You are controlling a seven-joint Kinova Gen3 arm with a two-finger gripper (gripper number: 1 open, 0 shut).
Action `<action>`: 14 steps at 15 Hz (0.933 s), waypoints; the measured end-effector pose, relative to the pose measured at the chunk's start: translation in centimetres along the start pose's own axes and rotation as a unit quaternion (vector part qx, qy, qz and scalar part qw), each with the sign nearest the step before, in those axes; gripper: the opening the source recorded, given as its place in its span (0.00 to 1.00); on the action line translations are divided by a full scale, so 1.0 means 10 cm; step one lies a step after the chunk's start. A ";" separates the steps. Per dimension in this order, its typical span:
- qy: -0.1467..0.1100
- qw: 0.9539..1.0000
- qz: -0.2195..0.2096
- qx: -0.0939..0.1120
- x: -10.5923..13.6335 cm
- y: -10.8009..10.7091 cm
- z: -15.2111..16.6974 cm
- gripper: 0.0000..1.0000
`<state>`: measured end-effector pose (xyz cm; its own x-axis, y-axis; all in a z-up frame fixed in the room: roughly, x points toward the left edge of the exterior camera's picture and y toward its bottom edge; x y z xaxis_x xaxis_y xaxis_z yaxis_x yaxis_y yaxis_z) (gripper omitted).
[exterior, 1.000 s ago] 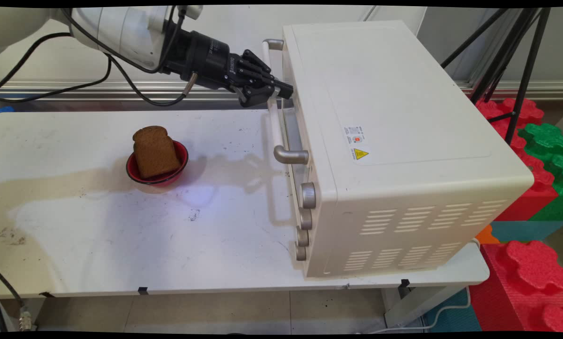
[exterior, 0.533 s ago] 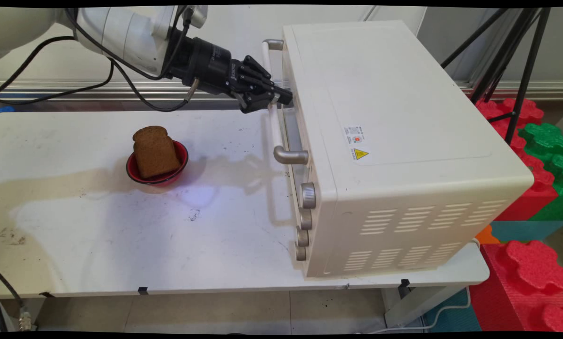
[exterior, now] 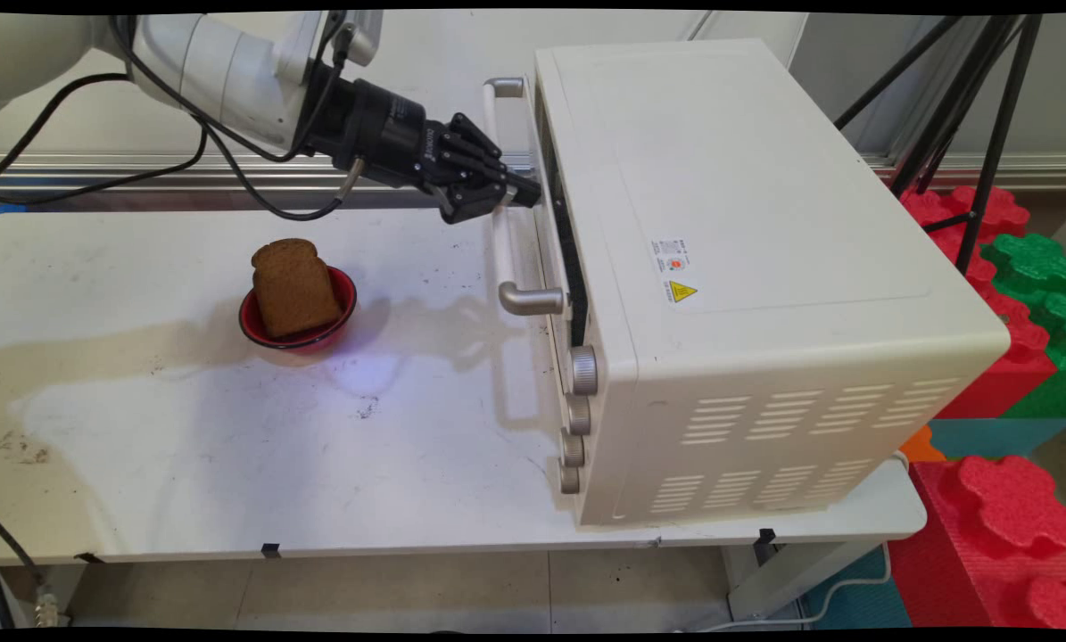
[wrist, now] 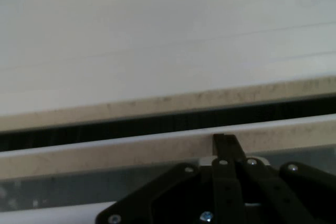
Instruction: Open the oven
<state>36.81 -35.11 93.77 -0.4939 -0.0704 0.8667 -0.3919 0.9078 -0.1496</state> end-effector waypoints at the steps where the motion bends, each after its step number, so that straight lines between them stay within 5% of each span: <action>1: -0.001 1.000 0.001 0.000 -0.02 0.00 -0.03 0.00; 14: -0.028 1.000 0.014 -0.004 -0.37 -0.01 -0.34 0.00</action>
<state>41.31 -33.50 92.18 -0.5473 -0.0677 0.8342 -0.3717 0.9127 -0.1698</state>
